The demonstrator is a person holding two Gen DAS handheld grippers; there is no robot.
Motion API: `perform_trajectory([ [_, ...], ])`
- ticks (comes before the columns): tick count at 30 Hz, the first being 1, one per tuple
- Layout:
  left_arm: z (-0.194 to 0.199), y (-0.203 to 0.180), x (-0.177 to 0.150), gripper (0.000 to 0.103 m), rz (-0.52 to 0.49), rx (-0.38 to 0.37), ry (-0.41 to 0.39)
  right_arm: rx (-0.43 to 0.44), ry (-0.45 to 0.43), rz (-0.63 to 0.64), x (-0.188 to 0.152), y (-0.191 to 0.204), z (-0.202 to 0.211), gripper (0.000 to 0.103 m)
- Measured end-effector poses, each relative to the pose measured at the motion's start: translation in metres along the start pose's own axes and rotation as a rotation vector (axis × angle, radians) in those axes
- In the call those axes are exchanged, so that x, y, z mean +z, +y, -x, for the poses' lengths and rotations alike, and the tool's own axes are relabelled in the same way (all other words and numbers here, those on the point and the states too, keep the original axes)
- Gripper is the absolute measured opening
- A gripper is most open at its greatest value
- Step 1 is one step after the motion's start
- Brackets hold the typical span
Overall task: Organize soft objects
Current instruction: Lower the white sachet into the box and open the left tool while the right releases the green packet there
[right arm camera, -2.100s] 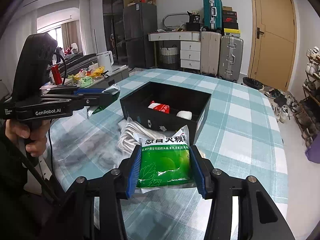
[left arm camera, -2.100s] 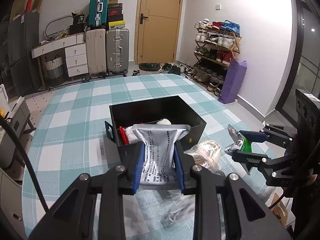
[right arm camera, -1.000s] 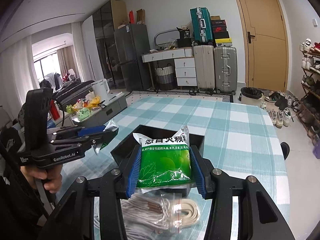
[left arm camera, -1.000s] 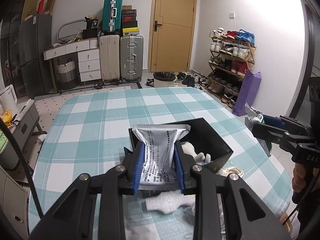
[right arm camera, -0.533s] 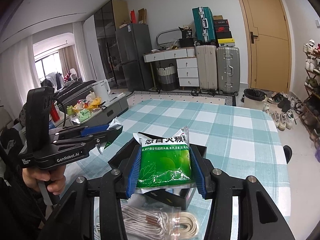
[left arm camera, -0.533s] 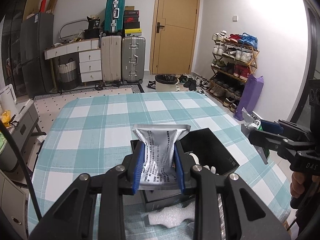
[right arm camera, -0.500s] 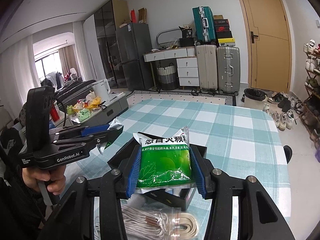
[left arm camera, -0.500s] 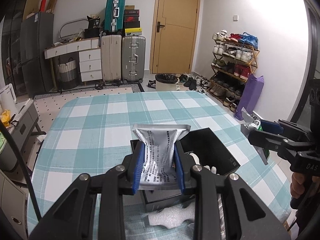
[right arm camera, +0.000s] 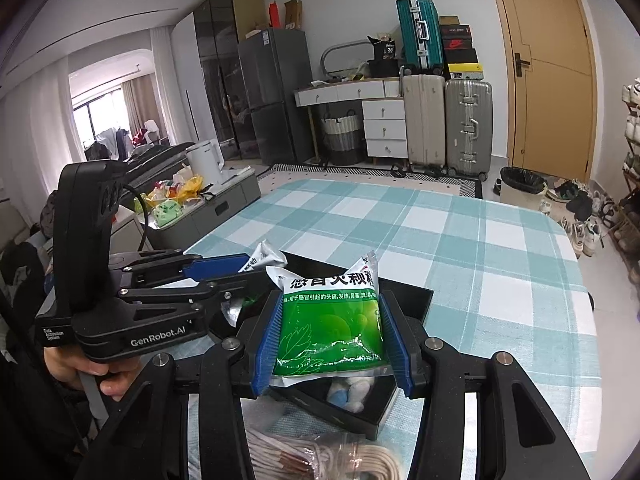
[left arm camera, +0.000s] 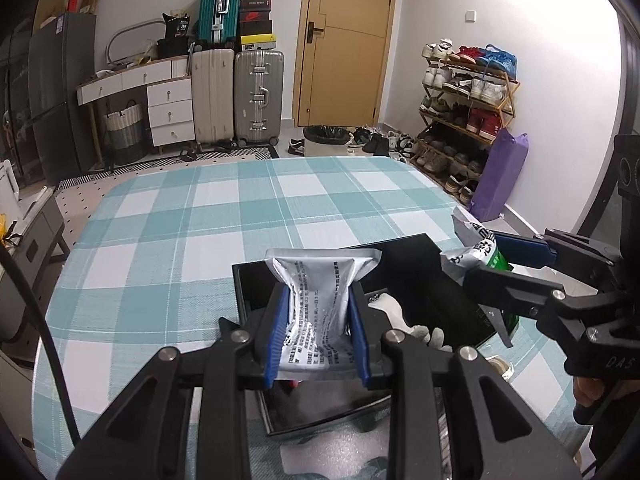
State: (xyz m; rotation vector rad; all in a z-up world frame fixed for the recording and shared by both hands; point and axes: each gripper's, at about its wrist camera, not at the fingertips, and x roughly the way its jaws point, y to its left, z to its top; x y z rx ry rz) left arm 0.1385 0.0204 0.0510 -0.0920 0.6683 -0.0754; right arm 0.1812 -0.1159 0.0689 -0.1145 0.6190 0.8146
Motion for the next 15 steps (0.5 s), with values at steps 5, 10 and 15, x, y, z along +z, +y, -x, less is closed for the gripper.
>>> perform_trajectory([
  [5,-0.009,-0.003,0.000,0.027,-0.008,0.008,0.004,0.002,0.011,-0.001,-0.001,-0.004,-0.011,0.047],
  [10,-0.019,-0.006,0.000,0.028,-0.016,-0.007,0.025,-0.008,0.035,-0.002,-0.007,-0.011,-0.026,0.047],
  [15,-0.026,-0.007,-0.001,0.028,-0.016,-0.016,0.038,-0.012,0.050,0.003,-0.009,-0.016,-0.035,0.048],
])
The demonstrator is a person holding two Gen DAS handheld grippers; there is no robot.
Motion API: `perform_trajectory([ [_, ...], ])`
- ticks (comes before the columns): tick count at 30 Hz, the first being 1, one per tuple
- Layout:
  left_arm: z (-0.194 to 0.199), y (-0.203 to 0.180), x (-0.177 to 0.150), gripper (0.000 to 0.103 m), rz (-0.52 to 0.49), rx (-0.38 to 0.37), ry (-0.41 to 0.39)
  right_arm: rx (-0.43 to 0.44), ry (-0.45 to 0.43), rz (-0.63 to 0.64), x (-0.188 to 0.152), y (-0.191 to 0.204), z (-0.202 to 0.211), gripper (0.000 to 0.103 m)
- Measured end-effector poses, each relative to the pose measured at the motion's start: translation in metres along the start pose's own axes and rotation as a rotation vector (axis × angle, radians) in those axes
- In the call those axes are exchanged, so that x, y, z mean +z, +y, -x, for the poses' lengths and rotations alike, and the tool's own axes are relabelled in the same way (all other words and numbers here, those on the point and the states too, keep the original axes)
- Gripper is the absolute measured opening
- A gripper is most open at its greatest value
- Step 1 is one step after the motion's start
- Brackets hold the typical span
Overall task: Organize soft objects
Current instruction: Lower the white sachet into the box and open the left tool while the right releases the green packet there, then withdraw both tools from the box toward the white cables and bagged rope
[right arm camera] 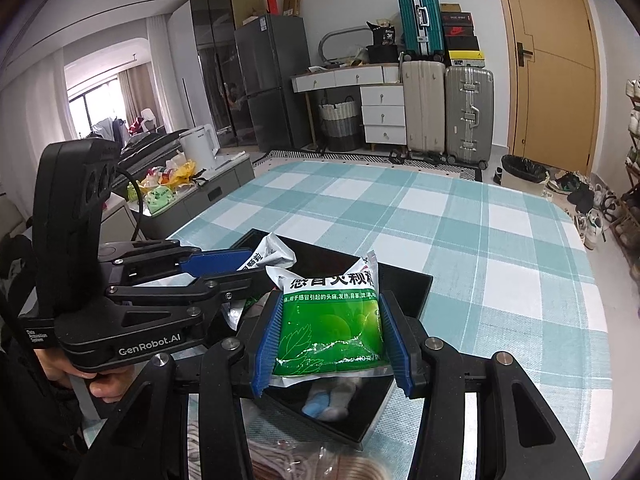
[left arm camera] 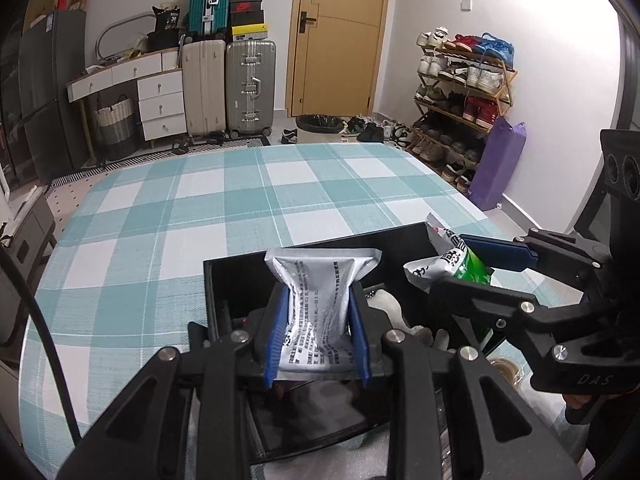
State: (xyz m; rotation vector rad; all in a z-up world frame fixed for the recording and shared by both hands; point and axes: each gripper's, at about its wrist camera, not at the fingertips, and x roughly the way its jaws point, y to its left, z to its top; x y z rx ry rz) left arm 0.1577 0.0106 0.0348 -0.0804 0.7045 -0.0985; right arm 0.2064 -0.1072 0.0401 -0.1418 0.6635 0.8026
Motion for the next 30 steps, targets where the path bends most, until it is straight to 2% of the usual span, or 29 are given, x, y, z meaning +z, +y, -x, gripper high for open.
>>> perform_trajectory([
  [9,-0.007,0.002,-0.002,0.034,0.002,0.006,0.023,-0.007,0.006,0.024,-0.001,-0.001,-0.008,0.049],
  [10,-0.008,0.002,-0.002,0.039,-0.001,0.012,0.027,-0.011,0.004,0.028,-0.001,-0.001,-0.009,0.050],
  [11,-0.008,0.002,-0.003,0.051,-0.008,0.016,0.034,-0.011,0.001,0.031,-0.002,-0.001,-0.008,0.052],
  [13,-0.007,0.000,-0.004,0.058,-0.032,0.023,0.039,-0.015,-0.008,0.040,-0.001,0.000,-0.007,0.053],
  [14,-0.006,0.000,-0.004,0.059,-0.034,0.025,0.043,-0.015,-0.008,0.040,-0.001,0.000,-0.007,0.054],
  [16,-0.004,0.001,-0.004,0.065,-0.027,-0.002,0.048,-0.019,-0.024,0.047,0.000,0.001,0.000,0.066],
  [19,0.004,0.001,-0.004,0.087,-0.012,-0.019,0.025,-0.041,-0.052,0.048,0.000,0.002,0.010,0.081],
  [23,0.014,-0.001,-0.007,0.101,-0.013,-0.043,0.014,-0.050,-0.066,0.022,-0.003,0.000,0.025,0.101],
  [26,0.020,-0.003,-0.009,0.103,-0.024,0.007,0.008,-0.067,-0.063,0.007,-0.007,-0.001,0.034,0.102],
  [30,0.031,0.001,-0.016,0.103,-0.013,0.024,-0.004,-0.076,-0.062,-0.025,-0.016,-0.001,0.045,0.102],
])
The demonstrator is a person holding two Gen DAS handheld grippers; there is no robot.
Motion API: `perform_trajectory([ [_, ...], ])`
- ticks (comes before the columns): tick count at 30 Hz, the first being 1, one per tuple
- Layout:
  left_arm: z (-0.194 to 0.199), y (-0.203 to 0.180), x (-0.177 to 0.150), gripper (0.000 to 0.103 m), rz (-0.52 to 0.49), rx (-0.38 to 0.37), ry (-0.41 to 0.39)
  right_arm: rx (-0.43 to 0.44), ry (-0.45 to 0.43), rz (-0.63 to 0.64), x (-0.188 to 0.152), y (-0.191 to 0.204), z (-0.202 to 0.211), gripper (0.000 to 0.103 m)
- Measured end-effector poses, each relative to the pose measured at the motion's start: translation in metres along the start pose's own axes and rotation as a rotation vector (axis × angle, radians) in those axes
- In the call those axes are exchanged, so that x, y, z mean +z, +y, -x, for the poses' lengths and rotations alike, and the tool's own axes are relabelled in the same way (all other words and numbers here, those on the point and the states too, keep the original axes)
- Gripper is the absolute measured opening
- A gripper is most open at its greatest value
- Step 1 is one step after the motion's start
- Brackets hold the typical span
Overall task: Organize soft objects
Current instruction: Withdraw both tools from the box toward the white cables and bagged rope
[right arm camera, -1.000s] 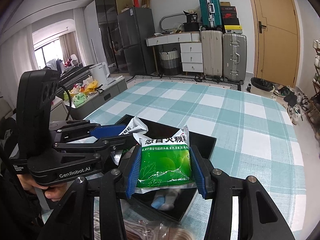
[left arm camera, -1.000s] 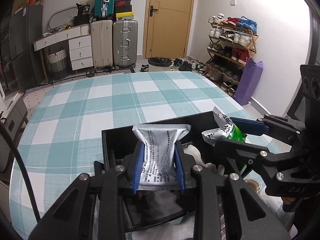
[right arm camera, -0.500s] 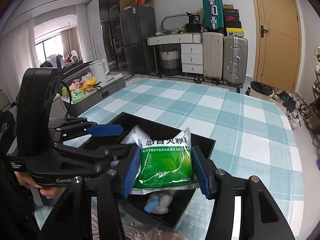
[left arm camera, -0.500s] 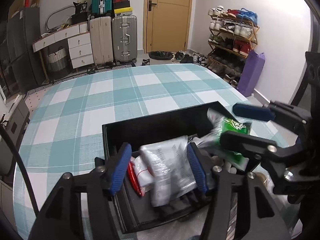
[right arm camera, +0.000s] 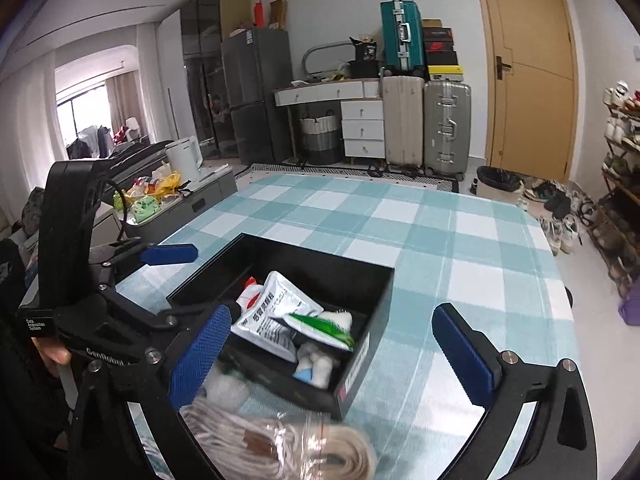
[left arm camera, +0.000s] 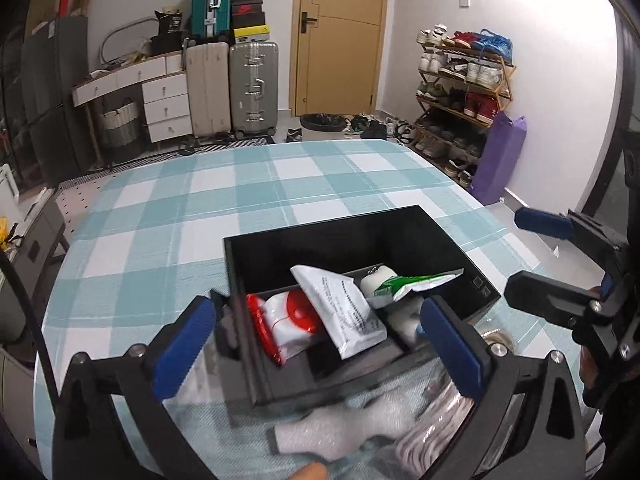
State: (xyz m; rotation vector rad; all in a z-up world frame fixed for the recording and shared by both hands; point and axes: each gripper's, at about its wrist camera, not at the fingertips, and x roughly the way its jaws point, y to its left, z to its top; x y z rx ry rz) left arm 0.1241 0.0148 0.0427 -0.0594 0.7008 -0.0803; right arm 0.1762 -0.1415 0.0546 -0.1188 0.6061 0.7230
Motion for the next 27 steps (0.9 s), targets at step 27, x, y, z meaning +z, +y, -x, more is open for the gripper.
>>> perform_trajectory([
  [27,0.071,-0.001,-0.044,0.103,0.002,0.005,-0.053,-0.036,-0.015,-0.018,-0.036,0.028,0.064,0.102],
])
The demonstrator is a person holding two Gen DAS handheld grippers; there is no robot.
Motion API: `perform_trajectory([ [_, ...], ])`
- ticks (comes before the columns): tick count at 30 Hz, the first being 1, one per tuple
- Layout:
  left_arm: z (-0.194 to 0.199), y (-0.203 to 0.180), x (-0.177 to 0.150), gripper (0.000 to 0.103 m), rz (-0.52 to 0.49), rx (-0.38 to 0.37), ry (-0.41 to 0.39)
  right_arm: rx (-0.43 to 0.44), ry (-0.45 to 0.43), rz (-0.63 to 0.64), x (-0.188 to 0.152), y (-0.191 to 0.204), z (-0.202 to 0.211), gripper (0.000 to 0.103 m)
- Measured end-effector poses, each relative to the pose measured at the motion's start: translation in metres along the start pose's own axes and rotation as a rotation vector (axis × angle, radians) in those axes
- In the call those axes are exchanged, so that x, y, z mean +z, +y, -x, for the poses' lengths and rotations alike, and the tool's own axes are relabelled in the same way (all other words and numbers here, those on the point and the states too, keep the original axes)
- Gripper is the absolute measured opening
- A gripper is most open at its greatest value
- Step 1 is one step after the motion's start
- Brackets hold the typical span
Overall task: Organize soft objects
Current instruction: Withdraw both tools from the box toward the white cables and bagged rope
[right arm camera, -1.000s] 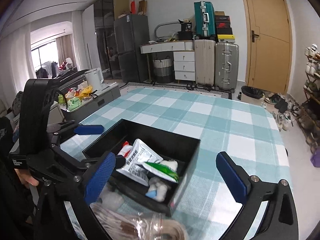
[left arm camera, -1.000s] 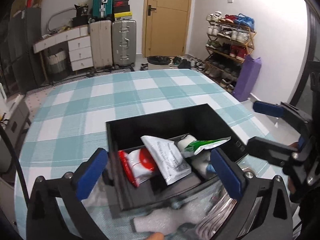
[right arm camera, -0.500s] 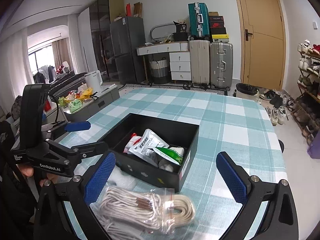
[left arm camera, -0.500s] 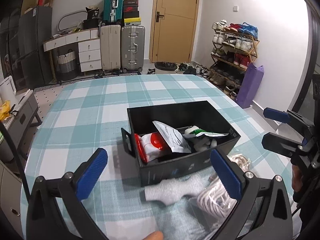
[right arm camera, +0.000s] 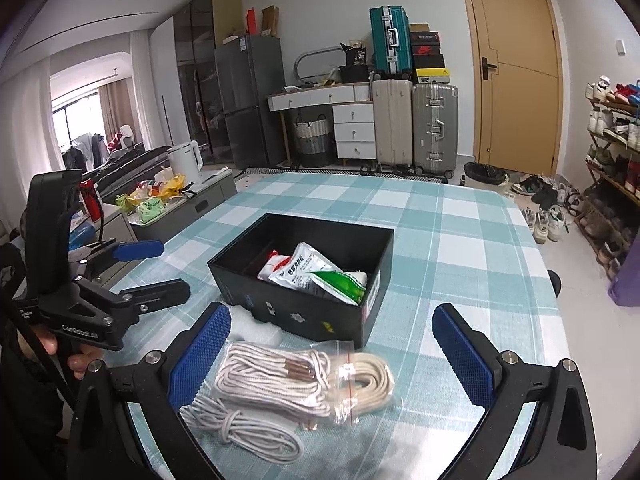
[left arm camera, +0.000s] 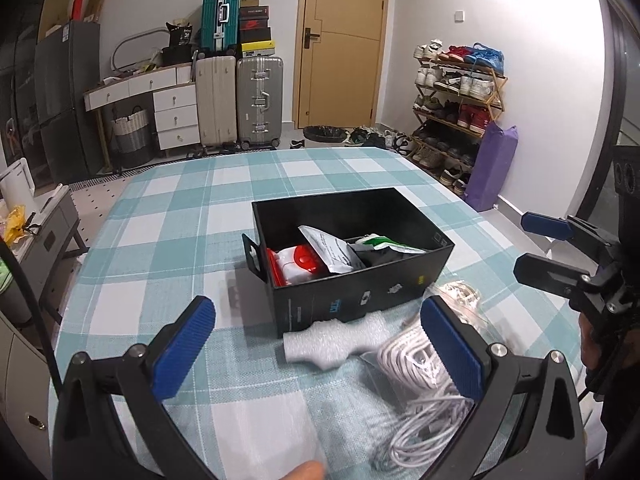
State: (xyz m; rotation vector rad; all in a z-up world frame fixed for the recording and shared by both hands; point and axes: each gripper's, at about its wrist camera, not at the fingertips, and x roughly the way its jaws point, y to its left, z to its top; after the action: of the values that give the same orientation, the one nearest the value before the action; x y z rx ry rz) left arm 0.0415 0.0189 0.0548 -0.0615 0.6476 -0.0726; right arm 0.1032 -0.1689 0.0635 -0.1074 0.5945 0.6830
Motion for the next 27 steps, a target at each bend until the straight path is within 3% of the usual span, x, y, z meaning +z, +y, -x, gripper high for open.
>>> perform_trajectory([
  [13,0.010,-0.005,-0.026,0.103,-0.018,-0.014,0.017,-0.008,0.018,0.003,-0.018,0.009,0.002,0.103],
  [27,0.007,-0.027,-0.055,0.103,-0.044,-0.125,0.089,-0.047,0.015,-0.022,-0.036,0.002,0.011,0.103],
])
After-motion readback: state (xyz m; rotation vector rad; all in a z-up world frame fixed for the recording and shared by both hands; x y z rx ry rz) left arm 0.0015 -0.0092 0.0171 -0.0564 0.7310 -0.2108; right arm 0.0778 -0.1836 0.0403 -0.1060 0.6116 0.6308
